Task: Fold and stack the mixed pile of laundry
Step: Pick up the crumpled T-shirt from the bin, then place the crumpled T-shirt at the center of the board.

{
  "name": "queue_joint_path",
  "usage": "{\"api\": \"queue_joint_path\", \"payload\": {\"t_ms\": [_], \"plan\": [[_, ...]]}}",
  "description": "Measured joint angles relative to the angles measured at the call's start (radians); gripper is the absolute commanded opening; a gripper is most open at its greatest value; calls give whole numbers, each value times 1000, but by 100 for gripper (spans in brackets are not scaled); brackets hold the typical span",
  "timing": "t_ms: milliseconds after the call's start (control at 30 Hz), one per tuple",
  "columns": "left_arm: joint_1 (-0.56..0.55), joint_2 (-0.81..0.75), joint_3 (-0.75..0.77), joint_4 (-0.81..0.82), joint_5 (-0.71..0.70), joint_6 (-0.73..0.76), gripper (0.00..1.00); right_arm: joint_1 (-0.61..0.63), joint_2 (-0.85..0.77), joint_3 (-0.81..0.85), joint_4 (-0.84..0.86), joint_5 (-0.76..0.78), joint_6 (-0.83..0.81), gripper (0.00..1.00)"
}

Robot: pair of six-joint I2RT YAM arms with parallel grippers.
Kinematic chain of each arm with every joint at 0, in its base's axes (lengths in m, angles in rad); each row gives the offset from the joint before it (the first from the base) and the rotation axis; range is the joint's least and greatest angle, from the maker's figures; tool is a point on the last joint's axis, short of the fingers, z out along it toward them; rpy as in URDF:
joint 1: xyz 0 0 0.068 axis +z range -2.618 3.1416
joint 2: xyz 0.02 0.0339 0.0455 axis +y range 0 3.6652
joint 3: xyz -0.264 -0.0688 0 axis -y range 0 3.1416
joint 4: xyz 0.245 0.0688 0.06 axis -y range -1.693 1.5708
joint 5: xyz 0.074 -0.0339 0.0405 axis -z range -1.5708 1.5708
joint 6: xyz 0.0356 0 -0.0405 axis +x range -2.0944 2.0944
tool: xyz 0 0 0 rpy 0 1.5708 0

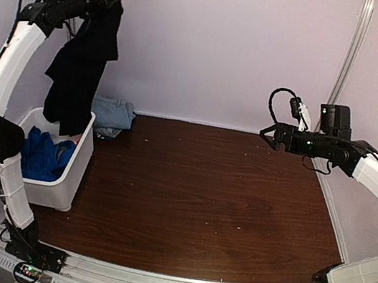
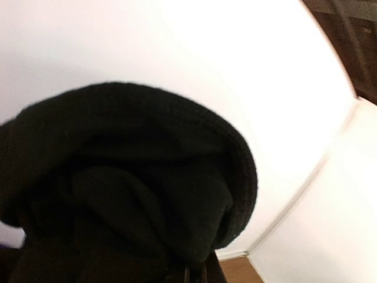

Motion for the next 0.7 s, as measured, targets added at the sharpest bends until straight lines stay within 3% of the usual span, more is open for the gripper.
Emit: {"api": "queue_joint_path", "payload": {"t_ms": [67,200,367,467,600,633,700], "plan": [[-123,115,111,114,76,-15,0,-9,-10,0,0,0,4,100],[-325,214,110,265,204,-47,0,-32,-34,-10,2,0,12,100],[-524,271,96,294,343,-40,0,-64,-57,-31,1,-5,21,100],[-581,201,-66,304,359,-18,0,-77,-61,-39,3,-5,27,100],[-536,71,-368,292,275,-20,0,-91,-65,-74,8,-8,39,100],[-508,56,-425,284,251,-23,6,-93,-65,-82,8,-9,41,100],[-455,51,-510,266,206,-21,36,-97,-65,-94,7,-12,42,100]]}}
